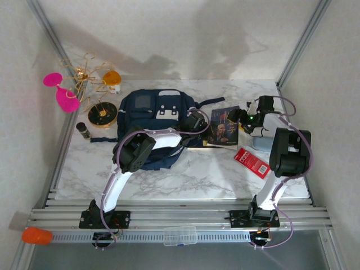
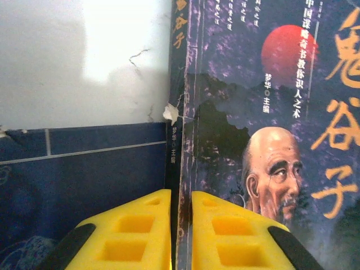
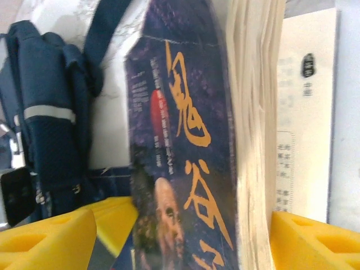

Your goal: Pack books, pencil case, and school supplies into a backpack

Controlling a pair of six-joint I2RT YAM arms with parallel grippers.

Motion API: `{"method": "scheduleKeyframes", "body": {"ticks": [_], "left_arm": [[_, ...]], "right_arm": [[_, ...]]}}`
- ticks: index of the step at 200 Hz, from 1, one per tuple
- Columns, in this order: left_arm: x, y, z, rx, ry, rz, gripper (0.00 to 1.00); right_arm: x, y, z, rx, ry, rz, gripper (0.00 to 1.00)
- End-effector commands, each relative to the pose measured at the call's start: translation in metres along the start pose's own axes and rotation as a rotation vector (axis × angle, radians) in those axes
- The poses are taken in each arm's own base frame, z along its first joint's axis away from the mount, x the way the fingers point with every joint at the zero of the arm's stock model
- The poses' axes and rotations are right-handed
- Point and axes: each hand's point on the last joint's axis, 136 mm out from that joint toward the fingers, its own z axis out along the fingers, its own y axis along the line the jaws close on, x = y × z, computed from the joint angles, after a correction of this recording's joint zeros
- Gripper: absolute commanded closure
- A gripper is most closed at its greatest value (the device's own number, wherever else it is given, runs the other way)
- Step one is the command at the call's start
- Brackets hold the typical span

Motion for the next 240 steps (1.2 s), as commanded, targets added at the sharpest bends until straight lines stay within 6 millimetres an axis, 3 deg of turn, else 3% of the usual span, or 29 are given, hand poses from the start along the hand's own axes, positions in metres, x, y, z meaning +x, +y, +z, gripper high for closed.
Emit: {"method": "scheduleKeyframes", "body": {"ticks": [1, 68, 113, 143, 163, 190, 240], "left_arm": [[0.017, 0.042, -0.001, -0.138, 0.051, -0.01, 0.87], [0.018, 0.043, 0.001, -0.144, 0.06, -0.01, 0.87], [0.012, 0.032, -0.003, -0.113, 0.05, -0.017, 0.84], [-0.007, 0.01, -0.015, -0.069, 0.023, -0.017, 0.7], [-0.022, -0.01, -0.038, 0.011, 0.001, -0.044, 0.59], [-0.056, -0.027, -0.093, 0.129, -0.086, -0.095, 0.44], [-0.075, -0.02, -0.186, 0.296, -0.129, -0.069, 0.26]], "right_arm": [[0.03, 0.015, -0.001, -0.044, 0.088, 0.024, 0.25], [0.022, -0.001, -0.006, 0.078, 0.056, 0.005, 0.58], [0.013, 0.012, -0.014, 0.042, 0.017, -0.023, 0.86], [0.006, 0.034, -0.026, -0.024, -0.02, -0.046, 0.96], [0.001, 0.055, -0.04, -0.081, -0.049, -0.068, 1.0], [-0.004, 0.084, -0.063, -0.159, -0.105, -0.094, 1.0], [0.005, 0.157, -0.102, -0.348, -0.104, -0.17, 1.0]]}}
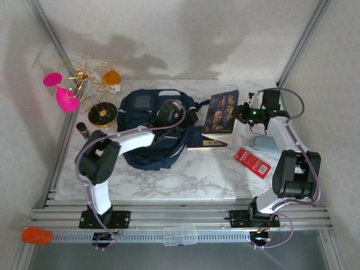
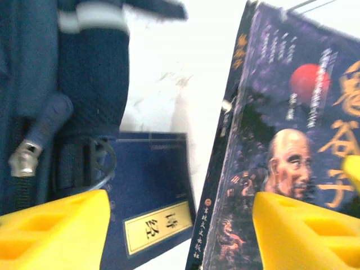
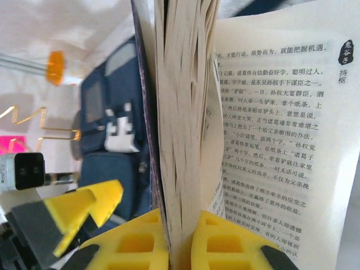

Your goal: Pack books, pencil case, and school supplies into a backpack

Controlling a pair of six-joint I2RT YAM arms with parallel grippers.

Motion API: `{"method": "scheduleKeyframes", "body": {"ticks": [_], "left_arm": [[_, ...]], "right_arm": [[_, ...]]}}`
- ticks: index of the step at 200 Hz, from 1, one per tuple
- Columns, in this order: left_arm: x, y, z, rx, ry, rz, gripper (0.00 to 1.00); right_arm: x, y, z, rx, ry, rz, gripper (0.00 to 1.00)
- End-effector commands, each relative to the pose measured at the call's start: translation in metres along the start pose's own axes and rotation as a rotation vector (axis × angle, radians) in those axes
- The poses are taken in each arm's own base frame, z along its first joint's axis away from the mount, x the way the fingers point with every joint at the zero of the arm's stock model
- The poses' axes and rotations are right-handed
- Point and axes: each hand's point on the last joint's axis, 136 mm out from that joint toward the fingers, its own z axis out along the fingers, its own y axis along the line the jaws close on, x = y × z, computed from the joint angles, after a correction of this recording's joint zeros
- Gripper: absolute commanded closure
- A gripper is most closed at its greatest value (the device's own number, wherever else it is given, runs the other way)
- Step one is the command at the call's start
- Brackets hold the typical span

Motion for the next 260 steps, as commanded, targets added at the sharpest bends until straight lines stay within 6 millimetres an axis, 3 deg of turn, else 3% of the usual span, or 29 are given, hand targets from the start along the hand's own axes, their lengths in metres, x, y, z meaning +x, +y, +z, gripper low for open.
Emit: {"method": "scheduleKeyframes", "body": {"ticks": [1, 36, 65, 83, 99, 127, 165, 196, 243, 251, 260], "left_arm": [[-0.009, -0.016, -0.038, 0.142, 0.0, 0.028, 0.26], [-0.013, -0.024, -0.086, 0.23, -0.003, 0.11, 0.14], [-0.005, -0.03, -0.105, 0.281, -0.011, 0.13, 0.1], [-0.005, -0.018, -0.106, 0.238, -0.034, 0.094, 0.11], [-0.004, -0.009, -0.103, 0.213, -0.035, 0.067, 0.16], [0.0, -0.026, -0.11, 0.33, -0.036, 0.059, 0.33], [-0.003, -0.038, -0.122, 0.404, -0.071, 0.034, 0.73], [-0.007, -0.045, -0.13, 0.429, -0.093, 0.012, 1.0], [-0.02, -0.078, -0.152, 0.533, -0.141, -0.034, 1.0], [-0.02, -0.087, -0.155, 0.559, -0.142, -0.035, 1.0], [-0.018, -0.098, -0.157, 0.587, -0.136, -0.03, 1.0]], "right_arm": [[-0.007, 0.067, -0.02, -0.191, -0.01, -0.074, 1.0], [0.018, 0.106, -0.014, -0.288, 0.074, -0.107, 1.0], [0.041, 0.14, -0.003, -0.39, 0.133, -0.121, 1.0], [0.056, 0.157, 0.006, -0.439, 0.182, -0.129, 1.0], [0.064, 0.161, 0.015, -0.445, 0.193, -0.127, 1.0], [0.086, 0.164, 0.038, -0.458, 0.25, -0.117, 1.0], [0.1, 0.149, 0.055, -0.44, 0.26, -0.102, 0.98], [0.109, 0.136, 0.061, -0.413, 0.284, -0.101, 0.77], [0.124, 0.092, 0.053, -0.224, 0.268, -0.084, 0.1], [0.133, 0.094, 0.052, -0.256, 0.292, -0.084, 0.03], [0.141, 0.099, 0.05, -0.308, 0.324, -0.084, 0.01]]}}
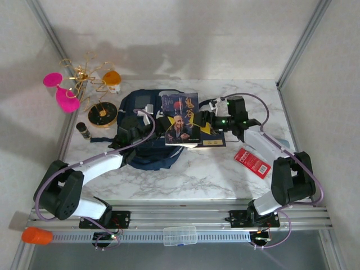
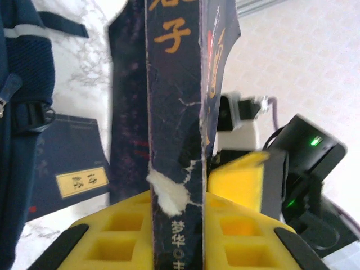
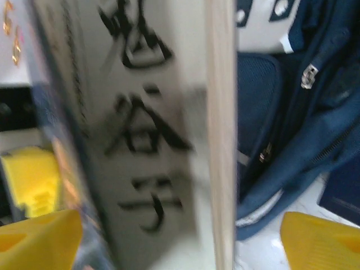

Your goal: Pack books, pencil case, and school supplies into a backpack

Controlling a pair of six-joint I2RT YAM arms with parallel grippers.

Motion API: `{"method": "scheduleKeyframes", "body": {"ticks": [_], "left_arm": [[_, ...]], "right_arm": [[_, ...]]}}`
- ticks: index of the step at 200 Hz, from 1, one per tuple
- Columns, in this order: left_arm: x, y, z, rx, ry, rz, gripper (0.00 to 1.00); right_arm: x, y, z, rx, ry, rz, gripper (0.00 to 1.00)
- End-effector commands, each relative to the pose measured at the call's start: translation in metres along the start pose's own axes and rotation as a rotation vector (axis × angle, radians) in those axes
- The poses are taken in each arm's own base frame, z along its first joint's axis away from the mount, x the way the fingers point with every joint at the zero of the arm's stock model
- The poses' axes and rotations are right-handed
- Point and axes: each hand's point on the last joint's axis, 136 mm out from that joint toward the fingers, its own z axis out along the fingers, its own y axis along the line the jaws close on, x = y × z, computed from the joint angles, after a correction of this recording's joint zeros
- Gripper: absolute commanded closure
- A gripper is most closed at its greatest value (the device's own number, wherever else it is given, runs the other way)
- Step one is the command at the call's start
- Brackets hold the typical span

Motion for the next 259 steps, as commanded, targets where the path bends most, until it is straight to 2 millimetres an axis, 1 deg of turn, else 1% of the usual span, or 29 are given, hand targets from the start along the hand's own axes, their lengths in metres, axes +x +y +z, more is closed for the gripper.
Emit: {"method": "scheduleKeyframes", "body": {"ticks": [1, 18, 43, 53, 64, 75, 111, 135, 148, 163, 185, 211, 229, 247, 259], "left_arm": [[-0.012, -0.077, -0.006, 0.227, -0.051, 0.051, 1.0], [-0.009, -0.094, -0.001, 0.267, -0.042, 0.048, 1.0], [-0.013, -0.115, 0.001, 0.332, -0.058, 0.032, 1.0], [-0.013, -0.121, 0.003, 0.349, -0.057, 0.026, 1.0], [-0.011, -0.122, 0.006, 0.351, -0.052, 0.018, 1.0], [-0.012, -0.12, 0.008, 0.351, -0.054, 0.01, 1.0], [-0.015, -0.105, 0.009, 0.313, -0.084, -0.015, 1.0], [-0.016, -0.088, 0.011, 0.259, -0.091, -0.015, 1.0], [-0.017, -0.081, 0.013, 0.231, -0.093, 0.012, 1.0], [-0.015, -0.066, 0.017, 0.156, -0.082, 0.031, 1.0], [-0.012, -0.055, 0.017, 0.108, -0.067, 0.054, 1.0], [-0.012, -0.036, 0.02, -0.004, -0.057, 0.087, 1.0], [-0.01, -0.036, 0.021, -0.004, -0.043, 0.093, 1.0], [-0.008, -0.034, 0.023, -0.006, -0.029, 0.092, 1.0], [-0.006, -0.033, 0.024, 0.0, -0.024, 0.087, 1.0]], "right_arm": [[0.024, 0.002, -0.003, -0.039, 0.059, 0.002, 0.01], [0.034, 0.015, -0.005, -0.136, 0.088, 0.007, 0.01], [0.044, 0.033, -0.01, -0.257, 0.117, 0.013, 0.01], [0.046, 0.039, -0.011, -0.302, 0.123, 0.026, 0.01], [0.049, 0.046, -0.015, -0.348, 0.125, 0.026, 0.01], [0.05, 0.051, -0.018, -0.368, 0.123, 0.022, 0.01], [0.05, 0.067, -0.028, -0.418, 0.108, 0.013, 0.01], [0.051, 0.08, -0.037, -0.451, 0.101, -0.007, 0.01], [0.051, 0.083, -0.04, -0.445, 0.096, -0.009, 0.01], [0.049, 0.083, -0.043, -0.429, 0.08, -0.01, 0.02], [0.039, 0.076, -0.048, -0.373, 0.03, -0.011, 0.08], [0.029, 0.065, -0.048, -0.303, -0.019, -0.009, 0.21], [0.025, 0.063, -0.047, -0.301, -0.033, -0.011, 0.32], [0.021, 0.056, -0.045, -0.271, -0.054, -0.021, 0.44], [0.018, 0.05, -0.043, -0.24, -0.065, -0.022, 0.5]]}}
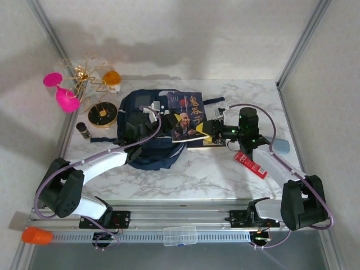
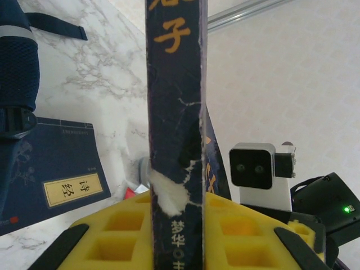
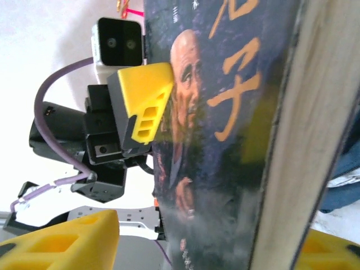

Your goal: Pack books, pencil case, and school supplies into a backpack

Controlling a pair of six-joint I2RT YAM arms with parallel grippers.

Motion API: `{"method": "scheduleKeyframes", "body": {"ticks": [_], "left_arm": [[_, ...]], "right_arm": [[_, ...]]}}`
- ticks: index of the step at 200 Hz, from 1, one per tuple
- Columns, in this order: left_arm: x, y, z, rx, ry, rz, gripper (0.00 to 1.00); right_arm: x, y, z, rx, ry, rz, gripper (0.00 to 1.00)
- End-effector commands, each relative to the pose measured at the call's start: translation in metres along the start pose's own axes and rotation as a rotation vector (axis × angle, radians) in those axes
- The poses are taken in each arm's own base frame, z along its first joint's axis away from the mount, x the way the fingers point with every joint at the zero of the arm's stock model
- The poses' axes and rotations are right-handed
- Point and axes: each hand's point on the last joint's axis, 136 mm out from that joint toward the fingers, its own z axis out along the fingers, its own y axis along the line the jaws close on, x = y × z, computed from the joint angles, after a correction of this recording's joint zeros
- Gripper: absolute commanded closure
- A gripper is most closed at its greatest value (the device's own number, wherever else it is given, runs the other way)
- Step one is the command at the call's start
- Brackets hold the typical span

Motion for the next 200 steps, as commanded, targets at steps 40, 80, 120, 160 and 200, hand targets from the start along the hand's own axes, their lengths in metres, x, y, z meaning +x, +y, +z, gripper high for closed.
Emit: {"method": "scheduleKeyframes", "body": {"ticks": [40, 80, 120, 160, 200], "left_arm": [[-0.008, -0.014, 0.004, 0.041, -0.008, 0.061, 1.0], [-0.008, -0.002, 0.0, -0.054, 0.002, 0.14, 0.69], [-0.006, 0.062, -0.038, -0.509, 0.033, 0.421, 0.42], [0.049, 0.101, -0.059, -0.67, 0.312, 0.621, 0.28], [0.081, 0.127, -0.05, -0.804, 0.432, 0.819, 0.21]], "right_arm": [[-0.022, -0.004, -0.002, 0.073, -0.076, -0.088, 0.78], [-0.025, -0.008, -0.006, 0.105, -0.093, -0.089, 1.0], [-0.035, -0.04, -0.044, 0.289, -0.181, -0.042, 1.0], [-0.028, -0.061, -0.084, 0.392, -0.241, -0.023, 1.0], [-0.021, -0.068, -0.095, 0.412, -0.252, -0.008, 1.0]]}}
